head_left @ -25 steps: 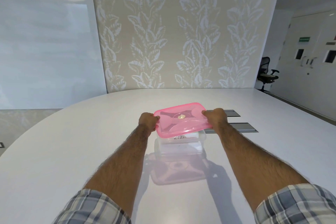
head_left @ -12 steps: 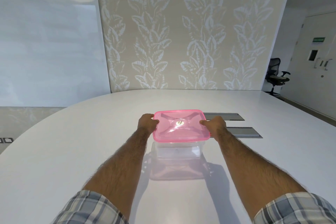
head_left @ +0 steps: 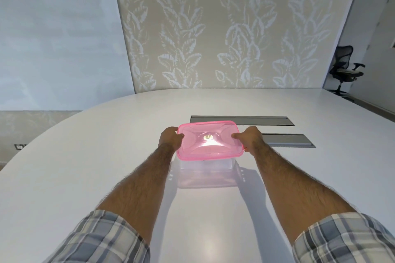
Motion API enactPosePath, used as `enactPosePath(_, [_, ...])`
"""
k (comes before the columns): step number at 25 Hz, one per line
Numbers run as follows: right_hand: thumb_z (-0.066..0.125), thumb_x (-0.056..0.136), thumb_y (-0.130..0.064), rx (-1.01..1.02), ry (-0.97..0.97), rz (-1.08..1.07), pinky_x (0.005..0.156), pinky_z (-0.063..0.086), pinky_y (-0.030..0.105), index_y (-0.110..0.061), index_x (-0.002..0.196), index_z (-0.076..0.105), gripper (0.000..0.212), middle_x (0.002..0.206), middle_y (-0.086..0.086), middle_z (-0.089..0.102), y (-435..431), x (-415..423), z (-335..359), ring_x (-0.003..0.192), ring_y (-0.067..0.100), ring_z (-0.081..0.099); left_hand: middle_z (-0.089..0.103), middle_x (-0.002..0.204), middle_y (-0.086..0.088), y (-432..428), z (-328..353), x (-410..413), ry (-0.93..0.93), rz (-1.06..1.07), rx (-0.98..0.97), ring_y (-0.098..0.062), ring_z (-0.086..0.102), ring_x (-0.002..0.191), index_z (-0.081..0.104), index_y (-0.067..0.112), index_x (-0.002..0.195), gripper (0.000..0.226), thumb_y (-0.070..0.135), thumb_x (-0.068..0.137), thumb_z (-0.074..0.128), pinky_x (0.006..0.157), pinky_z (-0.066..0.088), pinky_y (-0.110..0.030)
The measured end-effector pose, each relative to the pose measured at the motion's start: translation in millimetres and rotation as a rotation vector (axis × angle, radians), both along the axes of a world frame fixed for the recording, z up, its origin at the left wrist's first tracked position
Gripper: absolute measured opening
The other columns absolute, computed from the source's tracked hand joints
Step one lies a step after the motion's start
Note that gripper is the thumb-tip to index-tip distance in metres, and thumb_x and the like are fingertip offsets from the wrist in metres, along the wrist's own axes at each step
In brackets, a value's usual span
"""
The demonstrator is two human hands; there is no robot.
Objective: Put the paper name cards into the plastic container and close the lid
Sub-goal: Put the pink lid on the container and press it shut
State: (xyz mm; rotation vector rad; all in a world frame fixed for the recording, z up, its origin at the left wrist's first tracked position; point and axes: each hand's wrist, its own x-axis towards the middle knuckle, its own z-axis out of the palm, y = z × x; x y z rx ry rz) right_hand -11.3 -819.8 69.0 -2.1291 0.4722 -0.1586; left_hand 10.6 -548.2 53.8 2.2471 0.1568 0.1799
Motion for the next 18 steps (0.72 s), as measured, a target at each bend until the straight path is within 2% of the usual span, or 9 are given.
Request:
enactPosePath(3, [0.082, 0.072, -0.026, 0.014, 0.010, -0.033, 0.055, 0.049, 0.033, -0.001, 0.081, 0.058, 0.036, 0.076, 0.013, 0.059, -5.9, 6.3, 0.9, 0.060, 0.028, 0.056, 0.060, 0.138, -0.009, -4.6, -3.3, 11.0, 0.001, -0.035, 0.019, -0.031, 0.062, 0.118, 0.062, 0.009, 0.132, 0.040, 0.020, 0.093, 0.062, 0.104, 0.046, -0.036])
enactPosePath(7, [0.082, 0.072, -0.026, 0.006, 0.014, -0.047, 0.057, 0.053, 0.034, 0.000, 0.080, 0.060, 0.035, 0.076, 0.014, 0.063, -3.9, 14.3, -2.6, 0.060, 0.028, 0.060, 0.057, 0.142, -0.007, -1.8, -4.9, 22.3, 0.000, -0.033, 0.064, -0.026, 0.054, 0.128, 0.060, 0.010, 0.135, 0.042, 0.024, 0.095, 0.061, 0.103, 0.040, -0.030])
enactPosePath(9, [0.082, 0.073, -0.026, 0.013, 0.030, -0.046, 0.055, 0.053, 0.032, -0.001, 0.076, 0.060, 0.034, 0.076, 0.014, 0.065, 0.1, 16.2, -8.5, 0.058, 0.027, 0.061, 0.057, 0.141, -0.007, 0.5, -5.5, 28.6, 0.004, -0.017, 0.049, -0.026, 0.054, 0.128, 0.059, 0.012, 0.136, 0.043, 0.024, 0.095, 0.060, 0.103, 0.041, -0.030])
enactPosePath(13, [0.082, 0.072, -0.026, 0.022, 0.065, -0.041, 0.054, 0.054, 0.031, 0.002, 0.087, 0.063, 0.037, 0.080, 0.015, 0.066, 6.3, 23.2, -14.7, 0.057, 0.026, 0.061, 0.061, 0.136, -0.008, 2.3, -8.0, 38.2, 0.004, 0.012, 0.079, -0.027, 0.056, 0.124, 0.060, 0.010, 0.133, 0.039, 0.022, 0.096, 0.055, 0.098, 0.044, -0.031])
enactPosePath(18, [0.082, 0.072, -0.027, 0.008, 0.073, -0.048, 0.051, 0.053, 0.030, 0.000, 0.088, 0.064, 0.036, 0.083, 0.015, 0.068, 8.9, 27.7, -16.2, 0.059, 0.026, 0.063, 0.063, 0.131, -0.010, 1.6, -11.5, 47.1, 0.018, 0.025, 0.151, -0.030, 0.058, 0.121, 0.063, 0.007, 0.127, 0.037, 0.024, 0.095, 0.056, 0.094, 0.045, -0.033])
